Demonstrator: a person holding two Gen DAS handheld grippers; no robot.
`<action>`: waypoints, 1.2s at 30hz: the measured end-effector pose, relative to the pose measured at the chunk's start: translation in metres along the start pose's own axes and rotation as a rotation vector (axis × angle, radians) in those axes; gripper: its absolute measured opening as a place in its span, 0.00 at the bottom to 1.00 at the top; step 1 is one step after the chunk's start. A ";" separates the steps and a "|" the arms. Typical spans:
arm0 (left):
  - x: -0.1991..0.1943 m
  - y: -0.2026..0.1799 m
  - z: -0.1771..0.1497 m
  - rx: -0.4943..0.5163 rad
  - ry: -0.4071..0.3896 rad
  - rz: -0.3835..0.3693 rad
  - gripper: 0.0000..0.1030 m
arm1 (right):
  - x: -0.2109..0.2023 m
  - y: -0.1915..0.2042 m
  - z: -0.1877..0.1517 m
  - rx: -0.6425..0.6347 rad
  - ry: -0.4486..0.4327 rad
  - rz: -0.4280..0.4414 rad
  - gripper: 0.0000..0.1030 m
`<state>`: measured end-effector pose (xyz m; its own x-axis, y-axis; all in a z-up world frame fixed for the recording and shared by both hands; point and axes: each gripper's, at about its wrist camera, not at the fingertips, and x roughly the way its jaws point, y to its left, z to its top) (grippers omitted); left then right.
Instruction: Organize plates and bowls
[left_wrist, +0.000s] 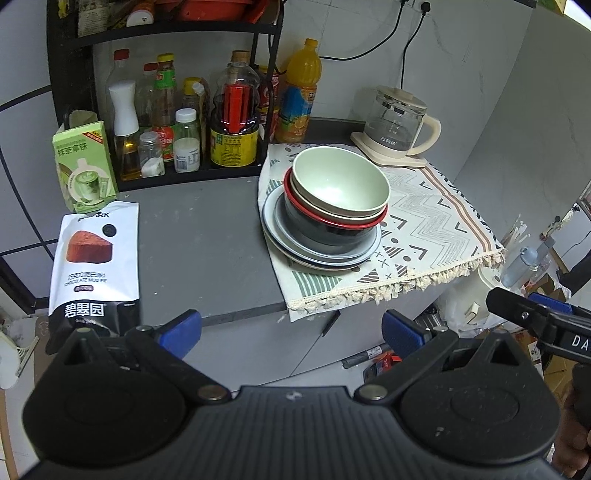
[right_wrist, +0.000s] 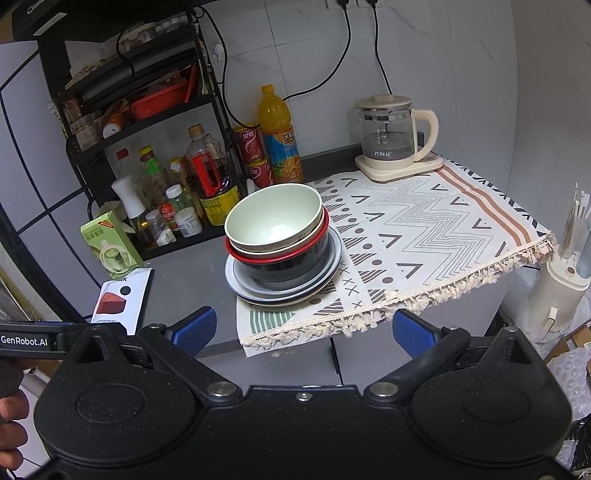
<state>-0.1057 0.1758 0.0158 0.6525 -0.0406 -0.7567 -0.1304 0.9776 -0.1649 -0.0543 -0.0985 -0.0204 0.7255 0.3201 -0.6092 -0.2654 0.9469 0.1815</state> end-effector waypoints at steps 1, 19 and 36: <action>-0.001 0.001 0.000 -0.003 0.002 -0.002 1.00 | -0.001 0.001 -0.001 0.000 -0.003 0.000 0.99; -0.006 0.014 0.005 -0.015 0.003 -0.013 0.99 | -0.004 0.007 0.000 0.008 -0.025 -0.026 0.99; -0.008 0.019 0.007 -0.004 -0.003 -0.048 0.93 | -0.002 0.021 0.001 -0.005 -0.021 -0.011 0.99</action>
<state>-0.1075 0.1958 0.0232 0.6604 -0.0872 -0.7459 -0.1016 0.9737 -0.2037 -0.0606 -0.0797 -0.0145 0.7419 0.3103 -0.5945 -0.2605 0.9502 0.1708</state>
